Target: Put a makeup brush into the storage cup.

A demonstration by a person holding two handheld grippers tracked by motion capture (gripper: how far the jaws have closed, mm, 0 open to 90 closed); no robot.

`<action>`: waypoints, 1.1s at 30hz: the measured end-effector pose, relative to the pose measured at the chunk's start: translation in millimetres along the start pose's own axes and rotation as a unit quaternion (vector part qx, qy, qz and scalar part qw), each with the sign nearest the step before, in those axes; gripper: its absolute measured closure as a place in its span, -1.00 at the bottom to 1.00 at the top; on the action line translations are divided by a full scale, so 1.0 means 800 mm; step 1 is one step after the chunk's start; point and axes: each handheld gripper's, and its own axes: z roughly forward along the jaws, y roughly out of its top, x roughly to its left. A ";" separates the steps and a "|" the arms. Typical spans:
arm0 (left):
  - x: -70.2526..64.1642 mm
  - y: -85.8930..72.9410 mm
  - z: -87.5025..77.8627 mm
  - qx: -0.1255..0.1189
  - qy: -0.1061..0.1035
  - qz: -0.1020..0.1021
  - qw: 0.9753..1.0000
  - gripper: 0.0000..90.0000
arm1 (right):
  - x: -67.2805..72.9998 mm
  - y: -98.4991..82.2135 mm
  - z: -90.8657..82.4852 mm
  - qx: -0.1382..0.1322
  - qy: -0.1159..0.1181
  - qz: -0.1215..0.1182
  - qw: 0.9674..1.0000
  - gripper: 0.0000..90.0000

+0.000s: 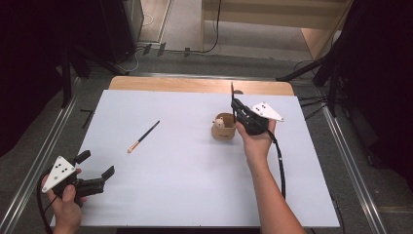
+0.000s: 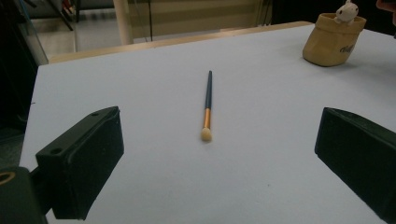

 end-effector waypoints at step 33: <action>-0.001 0.000 0.001 0.002 -0.001 -0.001 1.000 -0.96 | 0.003 -0.015 -0.043 0.049 -0.002 0.030 0.998 -0.33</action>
